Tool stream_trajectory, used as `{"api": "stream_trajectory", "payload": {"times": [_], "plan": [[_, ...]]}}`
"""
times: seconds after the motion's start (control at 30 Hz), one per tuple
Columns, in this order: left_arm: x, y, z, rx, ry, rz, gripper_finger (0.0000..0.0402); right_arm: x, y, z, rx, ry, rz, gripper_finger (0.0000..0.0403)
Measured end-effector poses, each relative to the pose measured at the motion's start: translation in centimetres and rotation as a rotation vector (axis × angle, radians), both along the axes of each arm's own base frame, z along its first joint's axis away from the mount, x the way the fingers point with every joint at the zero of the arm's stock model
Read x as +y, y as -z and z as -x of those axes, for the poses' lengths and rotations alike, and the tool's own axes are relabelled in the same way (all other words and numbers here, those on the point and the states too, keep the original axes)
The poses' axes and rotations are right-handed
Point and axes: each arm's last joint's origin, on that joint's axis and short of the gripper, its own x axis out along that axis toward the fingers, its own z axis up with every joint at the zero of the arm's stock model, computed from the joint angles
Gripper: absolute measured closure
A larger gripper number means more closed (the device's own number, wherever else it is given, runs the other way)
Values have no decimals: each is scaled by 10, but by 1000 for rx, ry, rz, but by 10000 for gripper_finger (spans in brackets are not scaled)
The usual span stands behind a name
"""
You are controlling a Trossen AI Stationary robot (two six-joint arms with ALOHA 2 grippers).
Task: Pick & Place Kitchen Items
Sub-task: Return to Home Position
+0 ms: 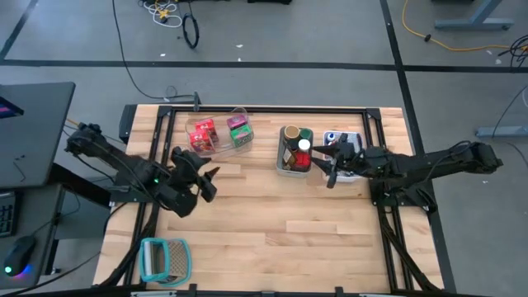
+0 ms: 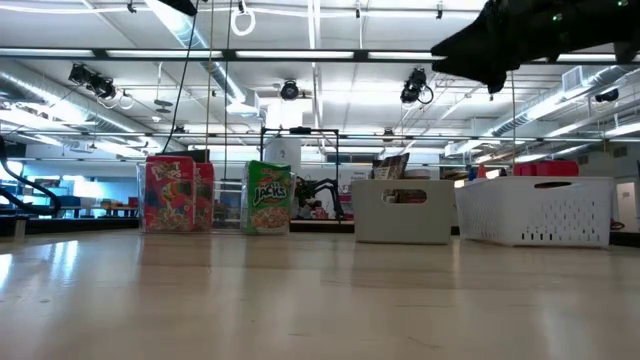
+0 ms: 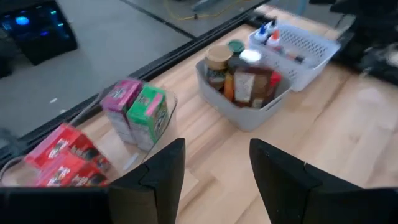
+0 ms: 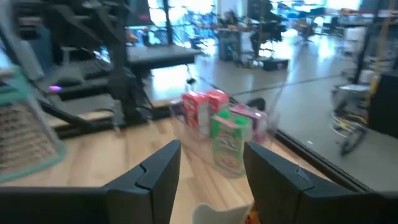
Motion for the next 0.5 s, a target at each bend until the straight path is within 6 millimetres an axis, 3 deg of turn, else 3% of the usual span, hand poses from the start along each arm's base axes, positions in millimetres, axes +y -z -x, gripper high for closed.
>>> {"api": "stream_trajectory", "payload": {"times": [0.5], "plan": [[27, -47, 47, -94, 241, 18, 212, 0, -25, 32, -142, -74, -2, 218]]}}
